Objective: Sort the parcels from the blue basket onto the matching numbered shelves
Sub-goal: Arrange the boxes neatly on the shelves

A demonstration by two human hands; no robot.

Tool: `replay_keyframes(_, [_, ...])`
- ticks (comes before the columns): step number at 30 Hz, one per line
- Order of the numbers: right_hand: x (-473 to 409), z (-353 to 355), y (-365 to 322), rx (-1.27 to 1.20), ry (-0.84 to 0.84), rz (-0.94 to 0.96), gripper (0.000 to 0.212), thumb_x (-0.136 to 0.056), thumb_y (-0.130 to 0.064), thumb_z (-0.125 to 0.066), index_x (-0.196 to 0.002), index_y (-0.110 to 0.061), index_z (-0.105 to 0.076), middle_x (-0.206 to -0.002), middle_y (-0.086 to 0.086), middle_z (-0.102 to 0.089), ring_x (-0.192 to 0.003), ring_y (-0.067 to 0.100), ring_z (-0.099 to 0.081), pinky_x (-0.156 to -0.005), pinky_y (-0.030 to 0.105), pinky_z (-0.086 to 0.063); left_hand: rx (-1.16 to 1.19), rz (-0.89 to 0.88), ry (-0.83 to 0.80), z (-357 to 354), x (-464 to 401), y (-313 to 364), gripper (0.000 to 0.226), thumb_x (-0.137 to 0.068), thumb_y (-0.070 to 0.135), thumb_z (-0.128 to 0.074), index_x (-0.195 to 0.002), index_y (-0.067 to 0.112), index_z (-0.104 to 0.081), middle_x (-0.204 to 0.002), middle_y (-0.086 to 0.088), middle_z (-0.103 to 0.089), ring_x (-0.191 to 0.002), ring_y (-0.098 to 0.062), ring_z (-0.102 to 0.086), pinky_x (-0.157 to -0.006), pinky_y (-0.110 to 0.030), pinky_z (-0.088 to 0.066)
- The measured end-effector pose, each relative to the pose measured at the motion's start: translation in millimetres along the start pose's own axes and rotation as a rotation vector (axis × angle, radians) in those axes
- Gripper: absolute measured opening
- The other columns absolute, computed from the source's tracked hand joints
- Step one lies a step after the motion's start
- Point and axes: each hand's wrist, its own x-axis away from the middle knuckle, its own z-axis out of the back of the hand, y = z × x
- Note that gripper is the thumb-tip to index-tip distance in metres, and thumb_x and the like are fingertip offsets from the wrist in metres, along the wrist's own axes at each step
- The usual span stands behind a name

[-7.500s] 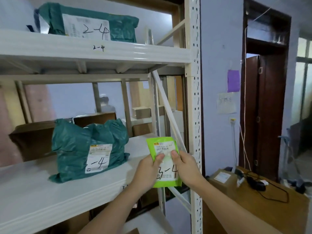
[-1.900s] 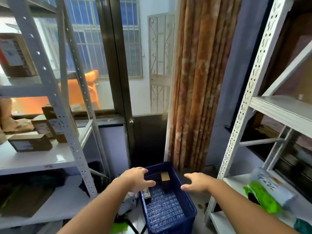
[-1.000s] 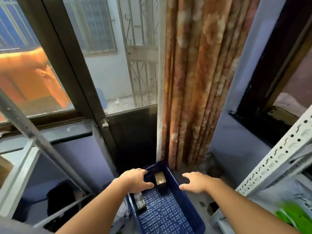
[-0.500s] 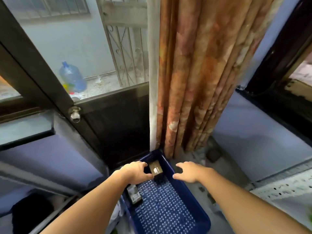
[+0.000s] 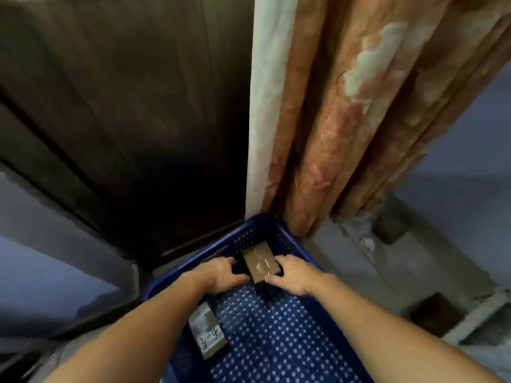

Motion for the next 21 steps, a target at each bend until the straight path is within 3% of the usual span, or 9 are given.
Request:
replay_keyframes(4, [-77, -55, 14, -0.044, 0.095, -0.05, 0.081, -0.086, -0.064, -0.058, -0.148, -0.018, -0.034, -0.142, 0.009, -0.045, -0.126, 0.031, -0.05, -0.103, 0.045, -0.045, 0.16, 0.02, 0.018, -48, -81, -18, 0.077, -0.092, 0.066, -0.051, -0.151, 0.018, -0.045, -0.154, -0.008, -0.048, -0.136, -0.026, -0.049, -0.112, -0.034, -0.039])
replay_keyframes(8, [-136, -91, 13, -0.062, 0.175, -0.13, 0.112, -0.083, -0.063, -0.065, -0.16, -0.014, -0.001, -0.159, 0.008, -0.024, -0.142, 0.03, -0.034, -0.11, 0.043, -0.041, 0.545, 0.096, 0.064, -82, -144, -26, 0.077, -0.092, 0.071, -0.045, -0.141, 0.012, -0.058, -0.146, -0.01, -0.056, -0.127, -0.027, -0.056, -0.107, -0.032, -0.039])
replay_keyframes(11, [-164, -106, 8, -0.093, 0.236, -0.156, 0.122, -0.081, -0.058, -0.07, -0.159, -0.013, 0.012, -0.162, 0.008, -0.013, -0.146, 0.03, -0.026, -0.11, 0.043, -0.038, 0.813, 0.119, 0.048, -99, -175, -23, 0.076, -0.096, 0.068, -0.045, -0.141, 0.007, -0.058, -0.144, -0.012, -0.057, -0.128, -0.026, -0.055, -0.104, -0.03, -0.036])
replay_keyframes(15, [-181, -123, 10, -0.105, 0.277, -0.191, 0.124, -0.079, -0.054, -0.071, -0.157, -0.011, 0.015, -0.157, 0.011, -0.012, -0.141, 0.032, -0.022, -0.113, 0.042, -0.034, 0.91, 0.134, 0.042, -116, -200, -18, 0.068, -0.1, 0.06, -0.046, -0.129, 0.001, -0.065, -0.129, -0.015, -0.067, -0.115, -0.025, -0.064, -0.108, -0.033, -0.044])
replay_keyframes(21, [-195, -123, 12, -0.092, 0.318, -0.18, 0.127, -0.075, -0.058, -0.069, -0.157, -0.01, 0.015, -0.152, 0.012, -0.015, -0.136, 0.032, -0.025, -0.113, 0.04, -0.034, 0.99, 0.159, 0.073, -118, -215, -23, 0.066, -0.095, 0.065, -0.05, -0.116, 0.005, -0.068, -0.108, -0.013, -0.074, -0.099, -0.026, -0.071, -0.1, -0.043, -0.053])
